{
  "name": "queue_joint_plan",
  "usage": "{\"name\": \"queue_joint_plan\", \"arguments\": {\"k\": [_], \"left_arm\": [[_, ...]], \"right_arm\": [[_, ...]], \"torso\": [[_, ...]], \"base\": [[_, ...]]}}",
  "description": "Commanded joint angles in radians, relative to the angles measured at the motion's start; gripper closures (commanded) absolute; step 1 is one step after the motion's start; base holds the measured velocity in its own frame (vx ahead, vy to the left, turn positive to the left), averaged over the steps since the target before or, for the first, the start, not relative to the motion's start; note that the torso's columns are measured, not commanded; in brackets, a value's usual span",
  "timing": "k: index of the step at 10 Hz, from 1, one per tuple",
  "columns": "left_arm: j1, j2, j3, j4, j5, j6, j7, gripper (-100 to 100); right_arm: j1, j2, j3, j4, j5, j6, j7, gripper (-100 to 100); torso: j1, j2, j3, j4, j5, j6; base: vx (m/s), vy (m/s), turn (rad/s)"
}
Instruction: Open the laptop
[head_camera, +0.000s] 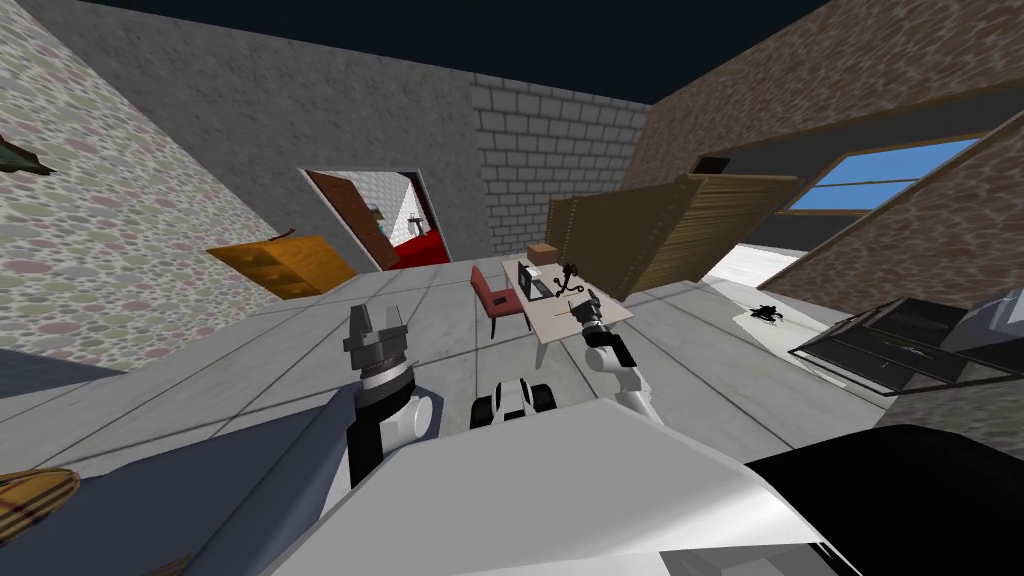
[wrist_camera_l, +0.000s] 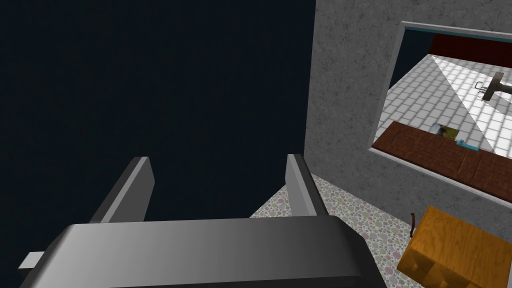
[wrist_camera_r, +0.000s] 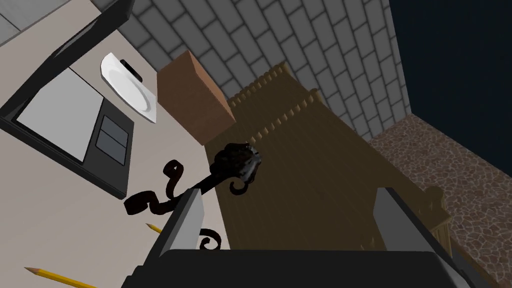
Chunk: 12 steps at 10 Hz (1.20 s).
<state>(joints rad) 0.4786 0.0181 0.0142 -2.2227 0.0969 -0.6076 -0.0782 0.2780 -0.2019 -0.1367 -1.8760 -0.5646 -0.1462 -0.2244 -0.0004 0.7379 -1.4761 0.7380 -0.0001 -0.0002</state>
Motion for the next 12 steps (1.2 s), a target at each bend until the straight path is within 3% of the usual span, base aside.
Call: {"name": "queue_joint_plan", "arguments": {"k": [1, 6, 9, 10, 11, 12], "left_arm": [[0.000, 0.000, 0.000, 0.000, 0.000, 0.000, 0.000, 0], [0.000, 0.000, 0.000, 0.000, 0.000, 0.000, 0.000, 0], [0.000, 0.000, 0.000, 0.000, 0.000, 0.000, 0.000, 0], [0.000, 0.000, 0.000, 0.000, 0.000, 0.000, 0.000, 0], [0.000, 0.000, 0.000, 0.000, 0.000, 0.000, 0.000, 0], [0.000, 0.000, 0.000, 0.000, 0.000, 0.000, 0.000, 0]], "right_arm": [[-0.039, -0.012, -0.032, 0.077, -0.076, 0.049, -0.039, -100], [-0.092, -0.019, -0.078, 0.184, -0.214, 0.117, -0.087, -100], [-0.147, -0.019, -0.125, 0.270, -0.303, 0.186, -0.135, -100], [-0.147, -0.019, -0.125, 0.279, -0.330, 0.186, -0.135, -100], [-0.175, -0.017, -0.150, 0.325, -0.367, 0.220, -0.158, -100], [-0.175, -0.017, -0.150, 0.325, -0.387, 0.220, -0.158, -100]], "torso": [[0.000, 0.000, 0.000, 0.000, 0.000, 0.001], [0.000, 0.000, 0.000, 0.000, 0.000, 0.000], [0.000, 0.000, 0.000, 0.000, 0.000, 0.000], [0.001, 0.000, 0.000, 0.000, 0.000, 0.000], [0.000, 0.000, 0.000, 0.000, 0.000, 0.000], [0.000, -0.001, 0.000, 0.000, 0.000, 0.000]], "base": [[-0.008, 0.046, 0.131], [-0.001, 0.042, 0.086], [0.003, 0.041, 0.086], [0.012, 0.035, 0.053], [0.019, 0.032, 0.100], [0.015, 0.024, 0.052]]}}
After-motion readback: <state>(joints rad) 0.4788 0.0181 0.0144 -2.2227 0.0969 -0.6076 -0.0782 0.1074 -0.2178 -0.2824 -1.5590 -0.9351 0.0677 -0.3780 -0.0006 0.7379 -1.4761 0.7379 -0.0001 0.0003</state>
